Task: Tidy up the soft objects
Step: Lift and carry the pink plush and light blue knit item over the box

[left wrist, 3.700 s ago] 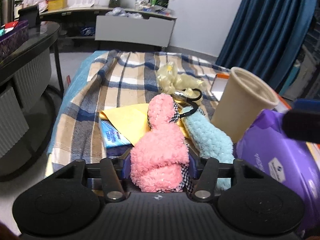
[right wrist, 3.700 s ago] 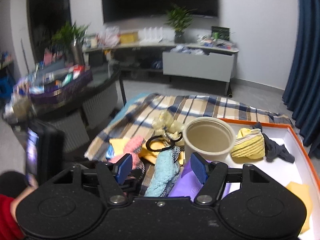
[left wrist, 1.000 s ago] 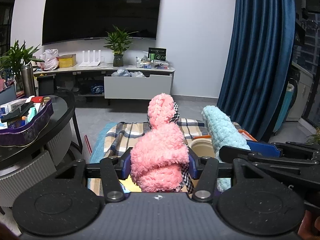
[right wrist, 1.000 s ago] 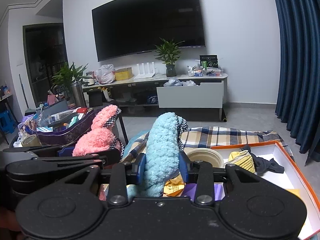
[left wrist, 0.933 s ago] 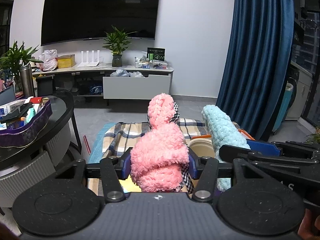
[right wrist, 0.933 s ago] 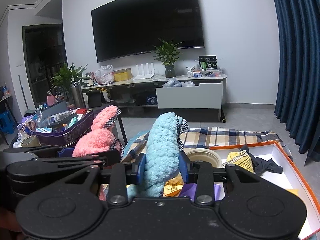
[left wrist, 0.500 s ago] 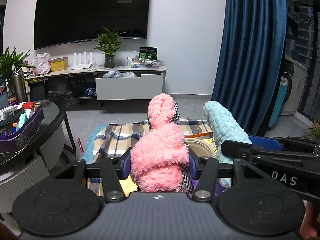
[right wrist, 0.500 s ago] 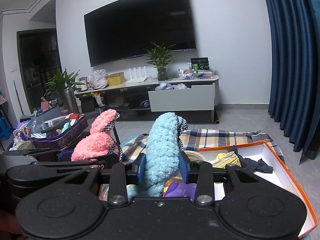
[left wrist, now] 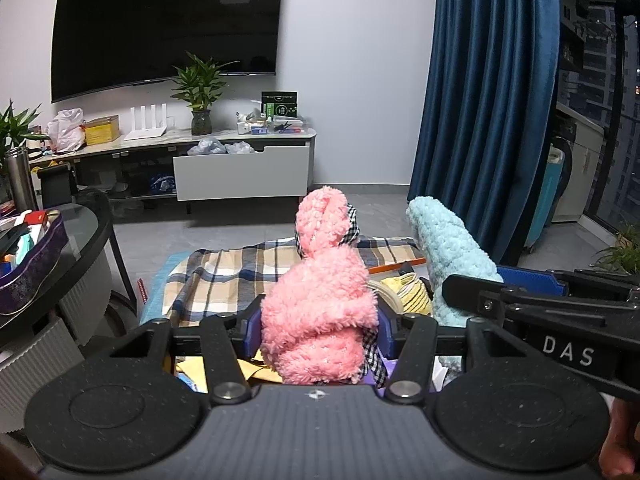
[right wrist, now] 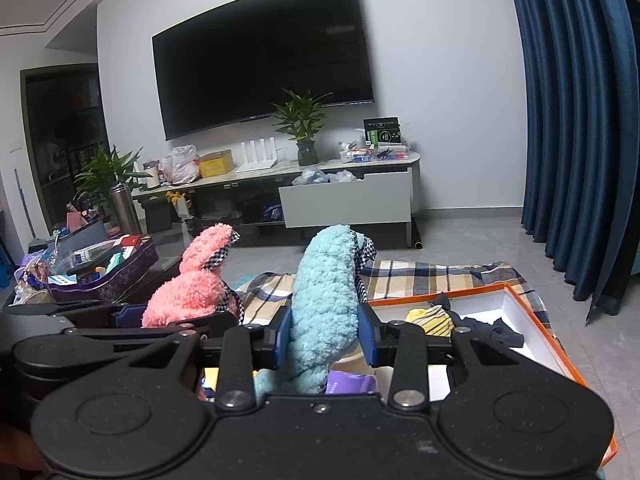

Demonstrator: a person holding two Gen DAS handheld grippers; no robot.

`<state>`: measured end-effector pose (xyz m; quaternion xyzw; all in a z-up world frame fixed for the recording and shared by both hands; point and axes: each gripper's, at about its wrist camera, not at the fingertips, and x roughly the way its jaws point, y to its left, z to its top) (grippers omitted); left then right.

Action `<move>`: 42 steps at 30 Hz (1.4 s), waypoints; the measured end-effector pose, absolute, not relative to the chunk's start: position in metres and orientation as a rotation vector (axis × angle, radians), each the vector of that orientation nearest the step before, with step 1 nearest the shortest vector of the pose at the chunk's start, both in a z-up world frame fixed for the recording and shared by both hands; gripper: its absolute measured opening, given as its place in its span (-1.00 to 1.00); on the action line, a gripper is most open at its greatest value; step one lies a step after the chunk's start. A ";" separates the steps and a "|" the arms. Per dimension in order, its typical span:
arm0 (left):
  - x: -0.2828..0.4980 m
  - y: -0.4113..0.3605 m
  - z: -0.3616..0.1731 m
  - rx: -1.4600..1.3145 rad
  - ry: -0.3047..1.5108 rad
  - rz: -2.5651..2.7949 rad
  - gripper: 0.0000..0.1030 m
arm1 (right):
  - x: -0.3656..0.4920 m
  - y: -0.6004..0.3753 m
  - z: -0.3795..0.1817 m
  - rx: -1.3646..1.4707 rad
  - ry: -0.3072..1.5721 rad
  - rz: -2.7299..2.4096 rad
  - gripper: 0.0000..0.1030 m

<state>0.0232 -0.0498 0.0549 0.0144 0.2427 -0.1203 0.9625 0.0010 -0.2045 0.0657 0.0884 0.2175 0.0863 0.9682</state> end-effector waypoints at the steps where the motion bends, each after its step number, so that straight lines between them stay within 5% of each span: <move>1: 0.023 -0.051 0.055 0.031 0.491 -0.247 0.05 | 0.001 -0.206 0.066 0.180 0.439 0.172 -0.16; 42: 0.040 -0.094 0.040 0.087 0.526 -0.373 0.05 | 0.004 -0.267 0.054 0.219 0.448 0.053 -0.15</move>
